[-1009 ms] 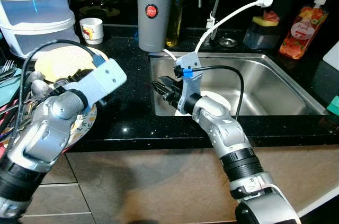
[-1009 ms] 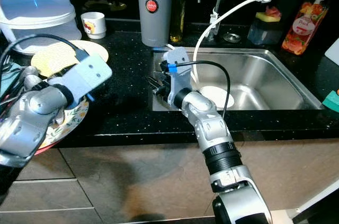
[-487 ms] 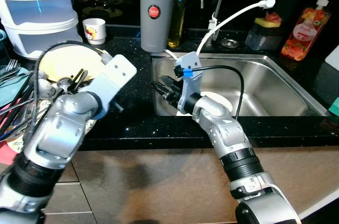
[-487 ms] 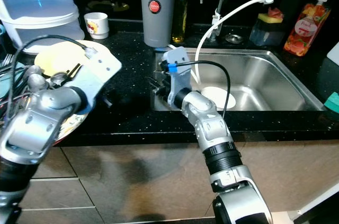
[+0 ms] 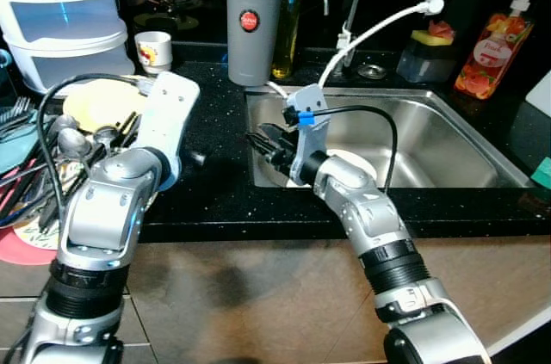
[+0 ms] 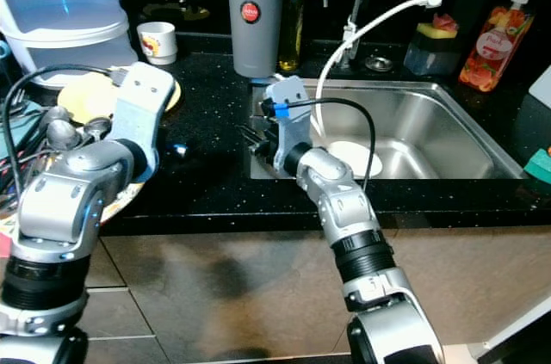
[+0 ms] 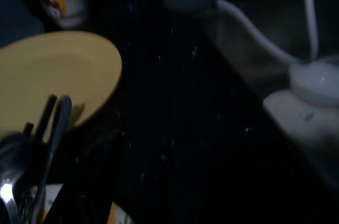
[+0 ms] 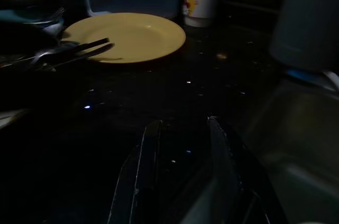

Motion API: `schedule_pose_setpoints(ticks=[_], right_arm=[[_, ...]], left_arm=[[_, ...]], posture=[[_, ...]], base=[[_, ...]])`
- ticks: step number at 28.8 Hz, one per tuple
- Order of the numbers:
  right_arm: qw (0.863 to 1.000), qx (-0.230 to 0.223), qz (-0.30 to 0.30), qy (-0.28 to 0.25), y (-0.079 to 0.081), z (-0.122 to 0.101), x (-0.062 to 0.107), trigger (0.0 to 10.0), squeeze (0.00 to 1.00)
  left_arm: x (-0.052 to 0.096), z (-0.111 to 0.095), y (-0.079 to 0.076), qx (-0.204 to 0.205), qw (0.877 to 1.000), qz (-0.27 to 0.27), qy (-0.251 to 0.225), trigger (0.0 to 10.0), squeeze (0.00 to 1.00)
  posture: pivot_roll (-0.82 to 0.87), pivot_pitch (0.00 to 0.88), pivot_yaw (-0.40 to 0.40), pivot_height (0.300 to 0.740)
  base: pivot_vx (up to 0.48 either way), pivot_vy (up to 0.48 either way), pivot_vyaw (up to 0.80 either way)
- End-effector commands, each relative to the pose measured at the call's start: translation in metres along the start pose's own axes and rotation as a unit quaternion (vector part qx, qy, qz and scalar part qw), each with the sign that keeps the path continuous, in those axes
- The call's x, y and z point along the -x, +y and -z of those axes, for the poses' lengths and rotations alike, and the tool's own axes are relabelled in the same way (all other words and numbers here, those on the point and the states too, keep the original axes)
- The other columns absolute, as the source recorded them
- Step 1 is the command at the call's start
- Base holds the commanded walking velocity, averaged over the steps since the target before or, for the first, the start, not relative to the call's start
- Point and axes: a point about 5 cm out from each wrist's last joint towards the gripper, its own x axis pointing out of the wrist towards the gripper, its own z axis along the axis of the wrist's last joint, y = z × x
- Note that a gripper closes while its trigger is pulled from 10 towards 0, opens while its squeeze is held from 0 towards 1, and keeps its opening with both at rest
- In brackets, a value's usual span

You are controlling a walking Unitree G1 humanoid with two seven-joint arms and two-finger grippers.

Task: Kitchen organization

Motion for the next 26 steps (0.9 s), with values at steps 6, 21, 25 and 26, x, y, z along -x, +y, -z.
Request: schedule_pose_setpoints(ticks=[6,21,25,26], right_arm=[[0.996,-0.025,0.081,-0.016,-0.018,0.004,0.008,10.0,0.0],[0.99,-0.027,0.135,-0.011,-0.029,0.017,0.024,10.0,0.0],[0.99,-0.028,0.135,-0.011,-0.027,0.017,0.024,10.0,0.0],[0.99,-0.028,0.135,-0.011,-0.027,0.017,0.024,10.0,0.0]], left_arm=[[0.003,-0.005,-0.007,-0.045,0.995,0.008,-0.089,10.0,0.0],[0.043,0.03,-0.042,-0.016,0.962,0.212,-0.17,10.0,0.0],[0.048,0.05,-0.035,-0.025,0.972,0.178,-0.152,10.0,0.0],[0.048,0.05,-0.035,-0.025,0.972,0.178,-0.152,10.0,0.0]], posture=[[0.06,0.064,-0.047,0.74],[0.06,0.071,-0.041,0.74],[0.06,0.074,-0.045,0.74],[0.06,0.074,-0.045,0.74]], base=[[0.0,0.0,0.0],[0.0,0.0,0.0],[0.0,0.0,0.0],[0.0,0.0,0.0]])
